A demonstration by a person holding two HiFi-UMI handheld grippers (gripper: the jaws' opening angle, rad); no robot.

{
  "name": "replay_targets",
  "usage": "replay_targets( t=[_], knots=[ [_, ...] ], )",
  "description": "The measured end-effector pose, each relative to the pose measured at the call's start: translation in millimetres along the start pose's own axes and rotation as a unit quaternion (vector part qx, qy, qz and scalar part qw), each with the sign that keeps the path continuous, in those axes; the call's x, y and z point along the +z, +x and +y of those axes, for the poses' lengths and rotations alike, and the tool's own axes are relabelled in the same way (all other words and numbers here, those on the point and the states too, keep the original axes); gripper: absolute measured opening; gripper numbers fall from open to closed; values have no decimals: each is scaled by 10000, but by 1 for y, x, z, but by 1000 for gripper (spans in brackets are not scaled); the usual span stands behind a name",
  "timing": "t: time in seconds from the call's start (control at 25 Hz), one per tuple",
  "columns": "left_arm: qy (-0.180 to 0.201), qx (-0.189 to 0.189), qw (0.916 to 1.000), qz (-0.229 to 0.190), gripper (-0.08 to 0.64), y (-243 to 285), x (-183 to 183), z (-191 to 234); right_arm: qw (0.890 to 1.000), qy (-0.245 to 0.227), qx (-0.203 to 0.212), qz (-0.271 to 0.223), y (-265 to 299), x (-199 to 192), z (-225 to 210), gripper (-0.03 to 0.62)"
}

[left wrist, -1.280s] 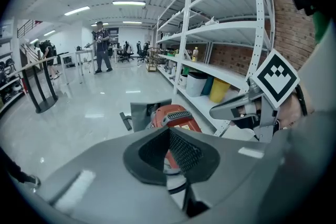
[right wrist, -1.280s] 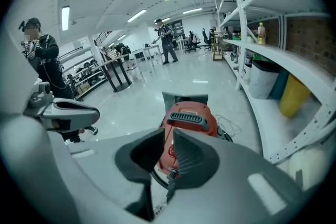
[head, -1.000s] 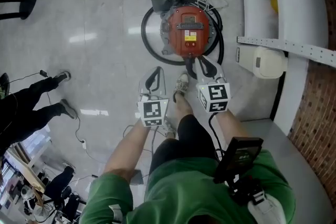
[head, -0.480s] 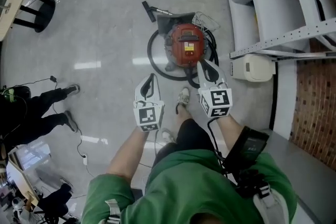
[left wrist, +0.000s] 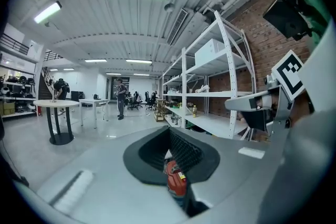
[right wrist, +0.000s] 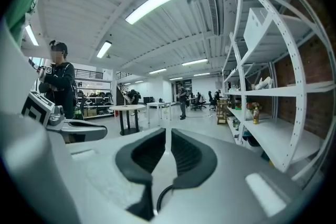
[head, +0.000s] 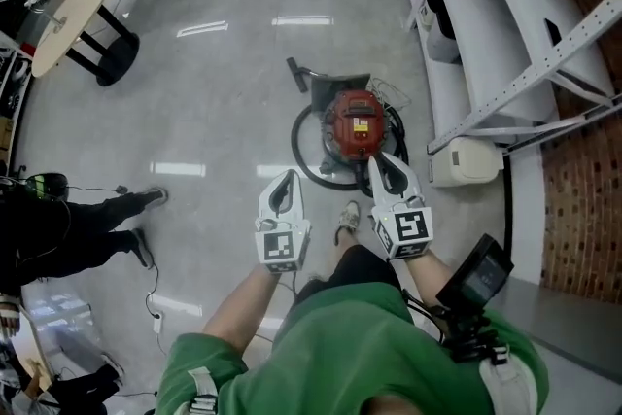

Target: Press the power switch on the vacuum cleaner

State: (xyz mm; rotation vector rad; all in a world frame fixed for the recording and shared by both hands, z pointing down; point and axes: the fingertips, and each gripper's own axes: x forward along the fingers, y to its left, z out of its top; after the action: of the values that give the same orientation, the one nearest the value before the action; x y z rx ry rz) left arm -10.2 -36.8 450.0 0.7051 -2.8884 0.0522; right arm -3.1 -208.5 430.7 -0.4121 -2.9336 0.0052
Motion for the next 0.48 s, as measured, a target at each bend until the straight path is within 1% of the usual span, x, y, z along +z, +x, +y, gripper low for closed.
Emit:
replay_targets(
  t=[0.24, 0.36, 0.48],
  knots=[
    [86, -45, 9994, -344, 6, -45, 28, 1, 9996, -60, -29, -257, -42, 26, 26, 35],
    [94, -61, 9985, -541, 6, -65, 38, 2, 9993, -123, -75, -343, -64, 33, 39, 35],
    [153, -156, 9973, -694, 6, -90, 43, 0, 9990, -180, -130, -390, -89, 36, 56, 35]
  ],
)
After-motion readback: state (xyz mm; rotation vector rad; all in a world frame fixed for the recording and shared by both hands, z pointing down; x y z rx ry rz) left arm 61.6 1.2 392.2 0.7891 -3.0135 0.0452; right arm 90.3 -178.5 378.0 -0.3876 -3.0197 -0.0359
